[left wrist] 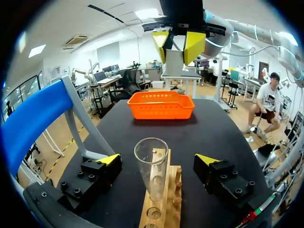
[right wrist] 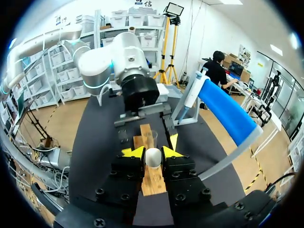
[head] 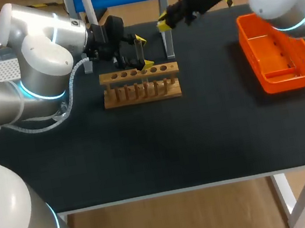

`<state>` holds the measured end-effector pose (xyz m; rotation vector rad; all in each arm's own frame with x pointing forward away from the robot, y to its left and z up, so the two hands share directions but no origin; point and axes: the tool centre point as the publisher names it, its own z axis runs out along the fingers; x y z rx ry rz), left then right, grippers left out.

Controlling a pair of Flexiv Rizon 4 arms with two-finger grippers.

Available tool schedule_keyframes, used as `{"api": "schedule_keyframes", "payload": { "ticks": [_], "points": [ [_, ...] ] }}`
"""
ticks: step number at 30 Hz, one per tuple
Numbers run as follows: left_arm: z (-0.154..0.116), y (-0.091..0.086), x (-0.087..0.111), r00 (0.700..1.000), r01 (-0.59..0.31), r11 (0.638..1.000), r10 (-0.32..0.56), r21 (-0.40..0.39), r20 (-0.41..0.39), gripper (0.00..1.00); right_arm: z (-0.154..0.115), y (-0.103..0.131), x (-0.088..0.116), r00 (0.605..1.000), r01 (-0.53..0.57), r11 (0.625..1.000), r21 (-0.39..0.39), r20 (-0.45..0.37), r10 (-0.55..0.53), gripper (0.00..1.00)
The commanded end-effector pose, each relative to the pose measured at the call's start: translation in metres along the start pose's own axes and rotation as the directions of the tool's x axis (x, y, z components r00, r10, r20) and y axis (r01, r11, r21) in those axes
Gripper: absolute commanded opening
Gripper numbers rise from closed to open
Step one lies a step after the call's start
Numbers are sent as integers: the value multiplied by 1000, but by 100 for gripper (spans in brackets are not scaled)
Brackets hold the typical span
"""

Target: Invert the test tube, pick up the pipette, mount the tip to pipette, aspirate from beaker and dispense into the tube, eject the tip, return the pipette, and cap with the stopper.

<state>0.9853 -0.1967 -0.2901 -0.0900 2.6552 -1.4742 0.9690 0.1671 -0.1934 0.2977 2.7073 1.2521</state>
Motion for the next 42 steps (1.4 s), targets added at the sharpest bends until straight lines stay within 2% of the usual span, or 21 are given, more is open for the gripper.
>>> {"api": "schedule_keyframes", "payload": {
  "ticks": [1,12,42],
  "points": [
    [-1,1,-1,1000,-1,1000,1,1,-4,100,22,9,-8,1000,-1,1000,7,-3,1,0],
    [-1,1,-1,1000,-1,1000,1,1,-4,100,20,8,-14,1000,-10,1000,-7,4,10,0],
    [1,1,-10,1000,-9,1000,9,-9,-6,100,15,7,-12,1000,-6,1000,-14,-5,5,0]
  ]
}}
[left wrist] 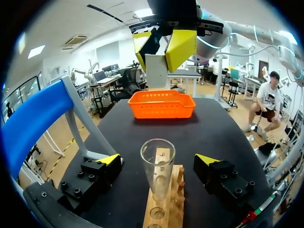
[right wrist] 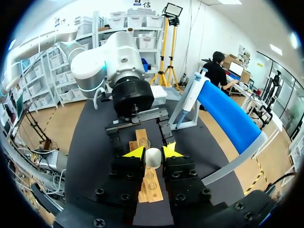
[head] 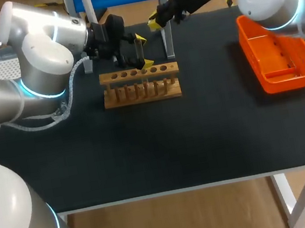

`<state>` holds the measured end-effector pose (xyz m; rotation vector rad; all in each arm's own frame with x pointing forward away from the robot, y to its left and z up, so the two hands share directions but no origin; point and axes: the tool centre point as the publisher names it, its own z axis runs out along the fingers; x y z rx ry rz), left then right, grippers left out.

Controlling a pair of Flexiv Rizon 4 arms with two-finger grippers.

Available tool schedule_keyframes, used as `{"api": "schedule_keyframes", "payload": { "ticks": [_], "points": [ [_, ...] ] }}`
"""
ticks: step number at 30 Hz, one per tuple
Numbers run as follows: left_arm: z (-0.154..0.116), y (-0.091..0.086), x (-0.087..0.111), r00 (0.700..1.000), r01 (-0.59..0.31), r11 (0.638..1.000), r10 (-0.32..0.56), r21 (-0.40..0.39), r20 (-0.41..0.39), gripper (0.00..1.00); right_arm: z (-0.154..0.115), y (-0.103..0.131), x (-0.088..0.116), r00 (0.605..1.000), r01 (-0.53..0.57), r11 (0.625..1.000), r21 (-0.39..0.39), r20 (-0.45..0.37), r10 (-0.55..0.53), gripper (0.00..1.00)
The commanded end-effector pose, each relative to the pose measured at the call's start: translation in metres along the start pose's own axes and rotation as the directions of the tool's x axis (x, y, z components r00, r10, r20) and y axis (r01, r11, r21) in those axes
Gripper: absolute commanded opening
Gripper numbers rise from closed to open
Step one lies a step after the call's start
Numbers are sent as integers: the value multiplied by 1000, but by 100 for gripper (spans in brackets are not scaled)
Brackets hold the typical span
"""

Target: Invert the test tube, pick up the pipette, mount the tip to pipette, aspirate from beaker and dispense into the tube, eject the tip, return the pipette, and cap with the stopper.

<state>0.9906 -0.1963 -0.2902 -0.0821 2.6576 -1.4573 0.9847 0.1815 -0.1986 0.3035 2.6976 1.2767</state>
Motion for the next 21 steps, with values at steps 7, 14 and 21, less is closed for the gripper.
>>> {"api": "schedule_keyframes", "payload": {
  "ticks": [7,14,21],
  "points": [
    [2,1,-5,1000,-3,1000,3,4,-13,100,-3,0,-1,1000,2,1000,0,-5,-2,0],
    [2,1,-5,1000,-2,1000,2,2,-13,100,-2,3,5,1000,7,1000,-2,-16,-7,0],
    [2,1,-5,1000,-2,1000,2,2,-13,100,3,7,6,1000,-14,1000,2,-27,14,0]
  ]
}}
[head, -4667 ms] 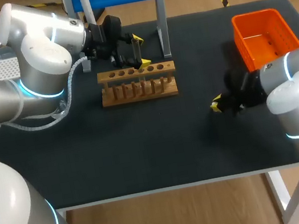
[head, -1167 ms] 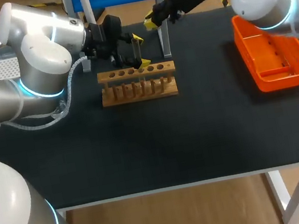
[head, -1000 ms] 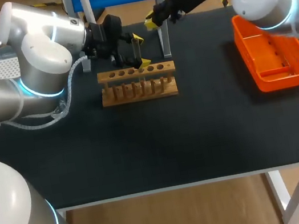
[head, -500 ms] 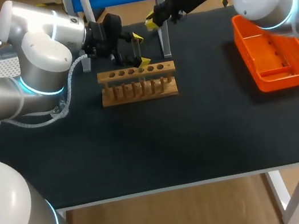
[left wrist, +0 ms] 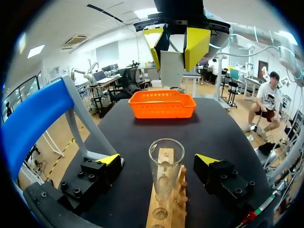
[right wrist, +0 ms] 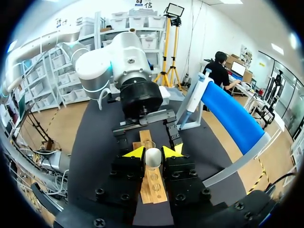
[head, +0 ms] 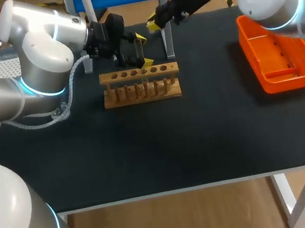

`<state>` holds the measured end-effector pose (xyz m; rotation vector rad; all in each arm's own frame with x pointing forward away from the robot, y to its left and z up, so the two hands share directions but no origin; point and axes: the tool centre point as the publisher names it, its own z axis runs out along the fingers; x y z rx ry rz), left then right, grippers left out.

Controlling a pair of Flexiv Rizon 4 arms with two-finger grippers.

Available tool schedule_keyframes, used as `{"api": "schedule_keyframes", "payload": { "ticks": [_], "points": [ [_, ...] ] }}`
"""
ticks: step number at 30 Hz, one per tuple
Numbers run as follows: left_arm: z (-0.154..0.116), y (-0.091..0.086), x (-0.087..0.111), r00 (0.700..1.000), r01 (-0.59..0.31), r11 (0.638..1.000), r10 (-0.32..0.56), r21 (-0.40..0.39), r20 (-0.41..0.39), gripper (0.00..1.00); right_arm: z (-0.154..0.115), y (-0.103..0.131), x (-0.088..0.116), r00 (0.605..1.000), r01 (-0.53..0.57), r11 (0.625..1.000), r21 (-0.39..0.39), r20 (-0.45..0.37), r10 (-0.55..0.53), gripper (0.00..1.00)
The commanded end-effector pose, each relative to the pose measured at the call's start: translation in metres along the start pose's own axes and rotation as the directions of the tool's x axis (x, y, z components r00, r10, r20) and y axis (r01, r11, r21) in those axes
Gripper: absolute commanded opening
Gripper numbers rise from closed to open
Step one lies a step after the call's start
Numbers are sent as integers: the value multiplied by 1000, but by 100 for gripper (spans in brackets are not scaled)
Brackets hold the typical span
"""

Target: Invert the test tube, pick up the pipette, mount the tip to pipette, aspirate from beaker and dispense into the tube, eject the tip, return the pipette, and cap with the stopper.

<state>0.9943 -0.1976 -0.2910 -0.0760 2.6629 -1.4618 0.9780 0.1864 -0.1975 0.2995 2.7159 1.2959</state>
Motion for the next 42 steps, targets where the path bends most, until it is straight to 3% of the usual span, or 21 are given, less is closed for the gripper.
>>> {"api": "schedule_keyframes", "payload": {
  "ticks": [1,15,42],
  "points": [
    [0,1,-1,1000,-1,1000,1,2,-5,100,2,4,-2,1000,-8,1000,6,-3,8,0],
    [0,1,-1,1000,-1,1000,1,2,-5,100,23,12,2,1000,-24,999,22,-17,25,0],
    [0,1,-1,1000,-1,1000,1,2,-5,100,42,-6,0,999,-45,996,79,-23,47,0]
  ]
}}
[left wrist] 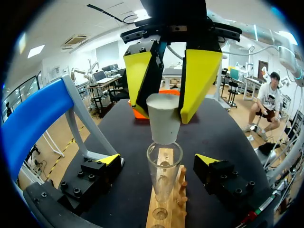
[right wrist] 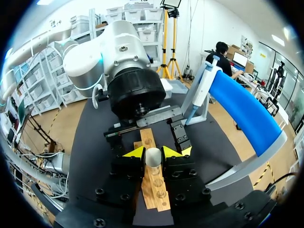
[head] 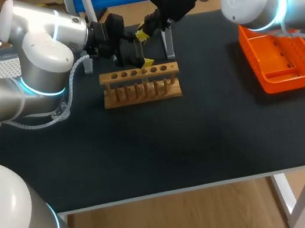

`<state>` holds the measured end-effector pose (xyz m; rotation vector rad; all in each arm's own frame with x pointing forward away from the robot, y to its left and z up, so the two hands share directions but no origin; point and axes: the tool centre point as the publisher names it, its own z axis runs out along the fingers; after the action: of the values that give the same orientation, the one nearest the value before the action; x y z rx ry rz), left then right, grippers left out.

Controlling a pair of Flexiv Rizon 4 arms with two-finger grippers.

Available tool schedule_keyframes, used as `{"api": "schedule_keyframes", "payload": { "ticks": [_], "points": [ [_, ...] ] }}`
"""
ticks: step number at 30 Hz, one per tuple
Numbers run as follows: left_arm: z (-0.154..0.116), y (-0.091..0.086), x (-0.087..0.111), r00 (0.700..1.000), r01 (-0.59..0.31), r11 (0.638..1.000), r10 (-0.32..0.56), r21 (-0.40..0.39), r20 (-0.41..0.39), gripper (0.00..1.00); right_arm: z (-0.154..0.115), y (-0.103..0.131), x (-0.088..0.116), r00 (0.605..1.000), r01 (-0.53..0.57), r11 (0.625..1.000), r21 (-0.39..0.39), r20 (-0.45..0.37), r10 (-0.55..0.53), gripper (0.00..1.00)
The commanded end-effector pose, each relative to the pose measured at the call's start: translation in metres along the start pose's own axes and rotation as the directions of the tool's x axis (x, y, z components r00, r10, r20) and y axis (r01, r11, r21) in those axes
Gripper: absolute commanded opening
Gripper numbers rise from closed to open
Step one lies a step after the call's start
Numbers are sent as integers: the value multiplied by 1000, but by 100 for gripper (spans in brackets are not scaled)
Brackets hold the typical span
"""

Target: Invert the test tube, pick up the pipette, mount the tip to pipette, aspirate from beaker and dispense into the tube, eject the tip, return the pipette, and cap with the stopper.

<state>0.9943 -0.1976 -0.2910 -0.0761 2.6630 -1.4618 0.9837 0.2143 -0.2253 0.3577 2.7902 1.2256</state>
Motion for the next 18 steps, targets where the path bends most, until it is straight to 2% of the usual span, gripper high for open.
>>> {"api": "schedule_keyframes", "payload": {
  "ticks": [1,18],
  "points": [
    [0,1,-1,1000,-1,1000,1,2,-5,100,2,-2,-2,1000,-1,1000,12,-4,1,0],
    [0,1,-1,1000,-1,1000,1,2,-5,100,-8,16,1,1000,24,1000,-10,-4,-24,0]
  ]
}}
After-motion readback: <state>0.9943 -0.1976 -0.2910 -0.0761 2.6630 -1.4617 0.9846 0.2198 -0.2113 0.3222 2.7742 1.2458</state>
